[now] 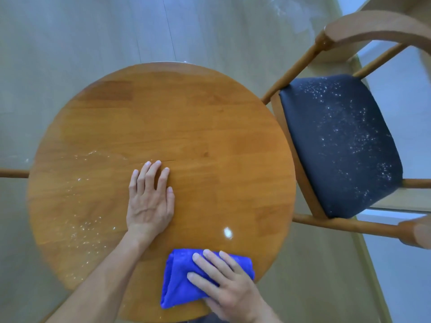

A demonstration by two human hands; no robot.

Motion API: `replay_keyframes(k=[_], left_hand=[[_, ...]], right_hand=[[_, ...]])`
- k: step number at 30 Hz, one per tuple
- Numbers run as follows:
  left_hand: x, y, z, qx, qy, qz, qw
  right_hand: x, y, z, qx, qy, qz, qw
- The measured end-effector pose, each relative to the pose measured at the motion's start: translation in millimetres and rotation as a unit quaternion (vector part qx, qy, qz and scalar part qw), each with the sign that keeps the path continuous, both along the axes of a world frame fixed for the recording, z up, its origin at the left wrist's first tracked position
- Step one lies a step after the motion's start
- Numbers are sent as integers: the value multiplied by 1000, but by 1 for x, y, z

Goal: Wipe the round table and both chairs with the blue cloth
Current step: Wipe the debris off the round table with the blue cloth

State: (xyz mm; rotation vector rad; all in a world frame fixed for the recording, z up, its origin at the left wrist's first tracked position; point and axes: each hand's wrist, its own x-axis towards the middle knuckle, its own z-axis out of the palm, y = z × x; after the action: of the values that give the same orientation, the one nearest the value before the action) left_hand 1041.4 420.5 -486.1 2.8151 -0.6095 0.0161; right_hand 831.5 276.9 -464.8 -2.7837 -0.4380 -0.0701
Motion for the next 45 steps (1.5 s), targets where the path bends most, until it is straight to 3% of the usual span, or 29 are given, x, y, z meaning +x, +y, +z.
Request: replay_keyframes(k=[2,4,6,8,10,13,15,17,19,21,24,26,27,29,32,34,36,38,41,45], left_hand=[[0,0,0,1,-2,-3,1000],[-1,0,0,-3,1,-3,1000],[-2,-1,-1,-3,3,-1,1000],[-2,-1,-1,-6,7,1,1000],[-4,-1,1,-12,15,0,1000],[-4,2,3,-13,19,-5,1000],[-3,5,2,-11,25,-17,999],[-4,8,0,-5,26,-29,999],[-4,9,-2,-3,20,-31,999],[-5,9,-4,-5,21,-31,999],[-4,7,-6,-7,19,-29,999],[-3,8,-6,-10,17,-27,999],[-4,9,-6,-16,20,-28,999],[-3,10,-4,-51,35,-26,998],[4,14,12,-217,136,41,966],[6,20,28,-299,197,112,927],[-3,24,45,-273,156,152,937],[-35,15,56,-190,104,143,966],[-108,-27,60,-85,115,78,987],[-136,-53,40,-41,130,93,986]], right_hand=[[20,-49,3,-19,-6,-26,999],[55,-91,3,-48,-11,-207,977],[90,-100,3,-31,-7,-423,906],[102,-68,-2,-7,-17,-525,851],[69,-3,-10,-15,-31,-472,881],[-17,88,-9,18,-16,-195,980],[-43,76,-7,53,-5,-38,998],[-38,27,-3,44,1,43,998],[-21,-35,-4,15,-11,1,1000],[3,-90,-4,-5,-6,-165,986],[42,-118,-6,-1,3,-454,891],[68,-85,-8,5,-4,-559,829],[79,-57,-7,2,-5,-567,824],[92,12,-4,5,-7,-501,865],[95,100,6,91,51,-401,910],[98,94,14,204,116,-381,894],[96,48,19,264,120,-352,890],[93,-9,17,188,92,-357,911],[87,-56,1,8,115,-329,937],[78,-54,-21,-73,69,-315,944]])
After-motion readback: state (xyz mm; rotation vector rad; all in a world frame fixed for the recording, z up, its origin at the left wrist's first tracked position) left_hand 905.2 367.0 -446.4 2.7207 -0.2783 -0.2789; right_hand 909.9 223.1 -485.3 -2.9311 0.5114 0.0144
